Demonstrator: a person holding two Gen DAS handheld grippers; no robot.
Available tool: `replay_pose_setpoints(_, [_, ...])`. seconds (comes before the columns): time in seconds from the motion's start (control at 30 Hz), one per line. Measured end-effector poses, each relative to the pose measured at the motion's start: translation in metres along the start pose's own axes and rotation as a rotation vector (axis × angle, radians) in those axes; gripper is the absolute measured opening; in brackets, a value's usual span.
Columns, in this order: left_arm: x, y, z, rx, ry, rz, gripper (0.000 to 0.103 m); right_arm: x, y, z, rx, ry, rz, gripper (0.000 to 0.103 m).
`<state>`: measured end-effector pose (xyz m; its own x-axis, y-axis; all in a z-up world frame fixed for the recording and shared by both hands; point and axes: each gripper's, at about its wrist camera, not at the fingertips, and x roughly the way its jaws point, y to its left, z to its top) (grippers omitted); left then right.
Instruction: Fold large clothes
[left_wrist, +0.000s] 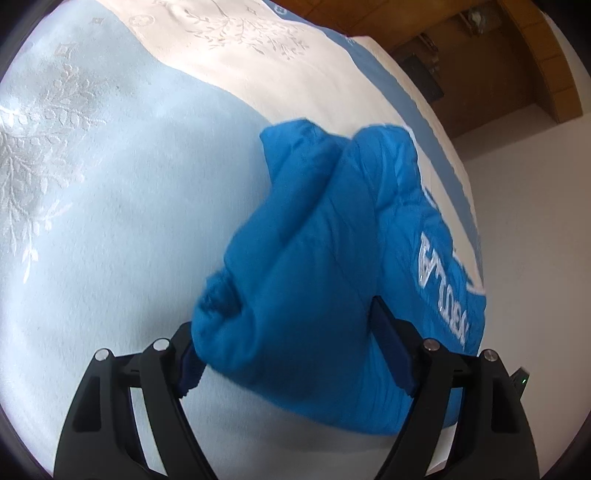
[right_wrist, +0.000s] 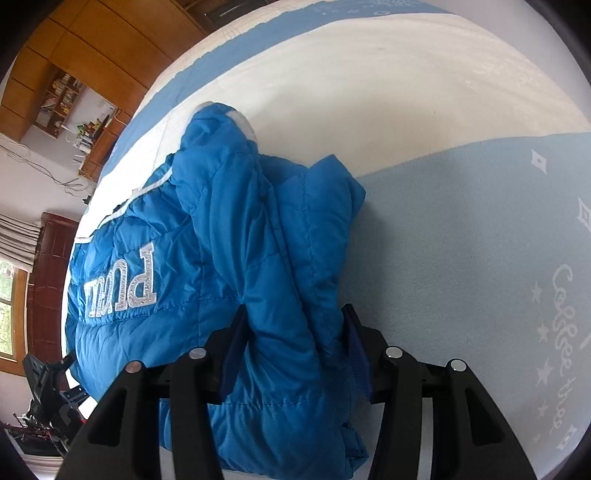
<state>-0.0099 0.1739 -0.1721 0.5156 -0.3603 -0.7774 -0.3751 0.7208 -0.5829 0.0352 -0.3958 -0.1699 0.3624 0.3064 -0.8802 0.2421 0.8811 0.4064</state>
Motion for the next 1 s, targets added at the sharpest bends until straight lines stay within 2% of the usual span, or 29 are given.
replay_pose_setpoints(0.07, [-0.001,0.004,0.006,-0.016,-0.013,-0.012,0.078,0.0,0.001,0.001,-0.007,0.003,-0.008,0.05])
replay_pose_setpoints(0.13, [-0.003,0.011,0.012,-0.047,-0.014,-0.052,0.072,0.001,0.002,0.002,-0.008,0.007,-0.011,0.05])
replay_pose_setpoints(0.23, [-0.002,0.014,0.014,-0.043,-0.005,-0.081,0.056,0.002,0.003,0.003,-0.007,0.014,-0.014,0.051])
replay_pose_setpoints(0.3, [-0.005,0.015,0.013,-0.052,-0.006,-0.104,0.041,0.003,0.005,0.004,-0.014,0.02,-0.025,0.051])
replay_pose_setpoints(0.4, [-0.021,0.006,0.01,-0.041,-0.022,-0.145,0.029,0.003,0.009,0.006,-0.026,0.027,-0.044,0.051])
replay_pose_setpoints(0.5, [-0.023,0.004,0.006,-0.04,-0.017,-0.146,0.026,0.004,0.01,0.008,-0.029,0.032,-0.051,0.051])
replay_pose_setpoints(0.57, [-0.014,0.013,0.005,-0.064,0.01,-0.133,0.026,0.006,0.011,0.009,-0.028,0.037,-0.049,0.052])
replay_pose_setpoints(0.67, [0.006,0.033,0.001,-0.122,0.056,-0.15,0.029,0.009,0.014,0.012,-0.039,0.042,-0.059,0.053])
replay_pose_setpoints(0.8, [0.013,0.025,0.002,-0.065,0.054,-0.105,0.032,0.014,0.019,0.013,-0.065,0.042,-0.088,0.054])
replay_pose_setpoints(1.0, [0.021,0.014,0.005,-0.035,0.056,-0.091,0.033,0.022,0.021,0.013,-0.086,0.03,-0.092,0.056])
